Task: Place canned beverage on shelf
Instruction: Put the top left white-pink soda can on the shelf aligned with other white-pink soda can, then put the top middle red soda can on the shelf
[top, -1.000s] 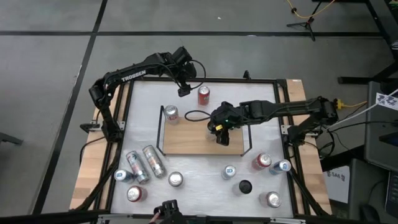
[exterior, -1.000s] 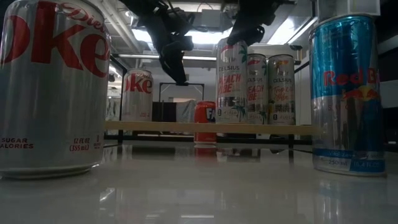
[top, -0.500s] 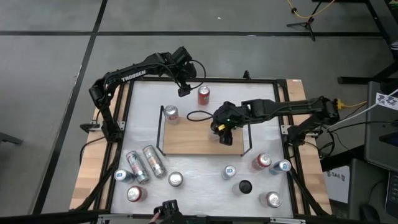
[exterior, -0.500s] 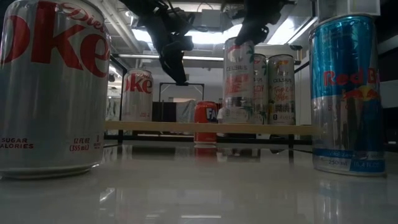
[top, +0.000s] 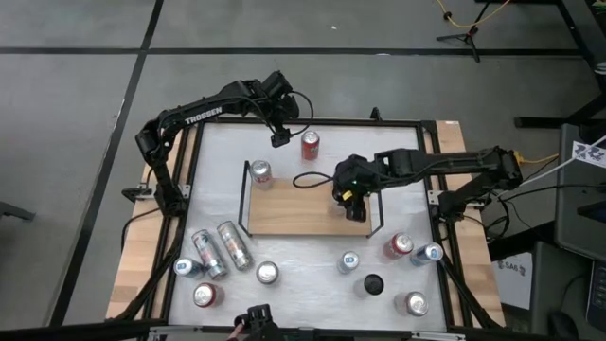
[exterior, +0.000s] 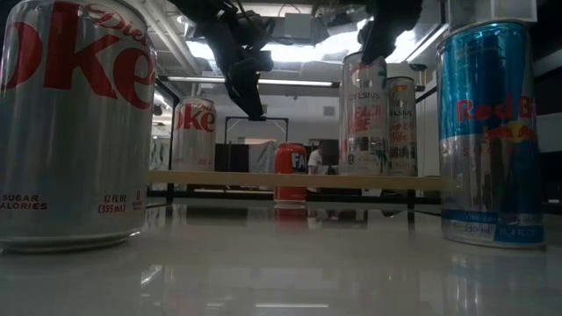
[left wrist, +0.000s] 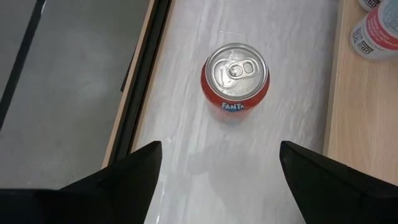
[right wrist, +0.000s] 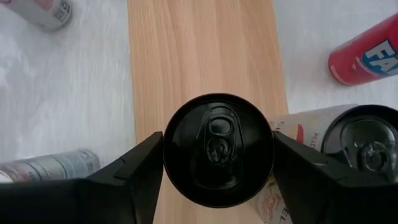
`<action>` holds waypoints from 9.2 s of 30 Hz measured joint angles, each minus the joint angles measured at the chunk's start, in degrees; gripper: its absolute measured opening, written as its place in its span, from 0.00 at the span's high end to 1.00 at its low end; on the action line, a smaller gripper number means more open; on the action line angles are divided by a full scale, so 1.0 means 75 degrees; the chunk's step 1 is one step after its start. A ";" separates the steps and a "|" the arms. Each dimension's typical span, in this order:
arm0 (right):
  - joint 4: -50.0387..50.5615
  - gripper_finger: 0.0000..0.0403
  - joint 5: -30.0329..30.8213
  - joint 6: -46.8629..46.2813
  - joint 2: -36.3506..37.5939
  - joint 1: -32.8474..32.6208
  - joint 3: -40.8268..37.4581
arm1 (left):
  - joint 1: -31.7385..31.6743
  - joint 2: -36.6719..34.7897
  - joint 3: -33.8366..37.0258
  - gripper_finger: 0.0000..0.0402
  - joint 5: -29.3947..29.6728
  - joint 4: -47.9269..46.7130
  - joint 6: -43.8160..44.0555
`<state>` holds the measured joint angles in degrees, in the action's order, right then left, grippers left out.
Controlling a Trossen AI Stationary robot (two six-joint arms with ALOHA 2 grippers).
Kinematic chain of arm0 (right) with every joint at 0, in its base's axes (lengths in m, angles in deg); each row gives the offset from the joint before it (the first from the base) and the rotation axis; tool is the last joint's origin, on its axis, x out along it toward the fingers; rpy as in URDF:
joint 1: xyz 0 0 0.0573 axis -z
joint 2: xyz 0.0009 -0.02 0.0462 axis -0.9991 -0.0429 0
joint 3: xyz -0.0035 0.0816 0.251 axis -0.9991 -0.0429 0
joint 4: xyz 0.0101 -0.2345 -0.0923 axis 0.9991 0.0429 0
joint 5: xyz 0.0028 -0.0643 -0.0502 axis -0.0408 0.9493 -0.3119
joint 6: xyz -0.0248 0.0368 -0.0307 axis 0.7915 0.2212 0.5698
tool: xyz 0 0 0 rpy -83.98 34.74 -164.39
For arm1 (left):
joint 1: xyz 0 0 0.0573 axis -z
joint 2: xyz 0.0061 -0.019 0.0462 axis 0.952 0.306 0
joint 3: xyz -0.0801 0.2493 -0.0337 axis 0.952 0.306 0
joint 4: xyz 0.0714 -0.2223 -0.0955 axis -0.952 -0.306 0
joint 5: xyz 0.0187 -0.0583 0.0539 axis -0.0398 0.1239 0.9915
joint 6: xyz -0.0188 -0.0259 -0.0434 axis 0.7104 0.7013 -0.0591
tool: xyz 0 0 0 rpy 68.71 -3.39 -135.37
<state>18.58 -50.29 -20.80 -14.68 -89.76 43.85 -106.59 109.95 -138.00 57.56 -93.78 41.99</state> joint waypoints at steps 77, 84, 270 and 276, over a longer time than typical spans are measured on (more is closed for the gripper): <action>0.0055 0.36 -0.0193 0.0479 0.0038 0.0103 -0.0010 | 0.0300 -0.0003 0.0000 0.21 -0.0002 0.0006 -0.0009; 0.0052 0.36 -0.0215 0.0479 0.0038 0.0102 -0.0010 | 0.0300 -0.0003 0.0000 0.21 -0.0003 0.0003 -0.0009; 0.0609 0.06 0.0684 0.0675 0.3325 0.0750 -0.0459 | 0.0854 0.0900 0.0000 0.21 0.0989 0.2223 0.2437; 0.0612 0.06 0.0684 0.0675 0.3325 0.0750 -0.0459 | 0.0860 0.1178 0.0006 0.21 0.0991 0.2201 0.2460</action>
<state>23.17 -45.16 -15.74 10.25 -84.14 40.41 -100.15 118.79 -137.95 65.00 -77.27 60.44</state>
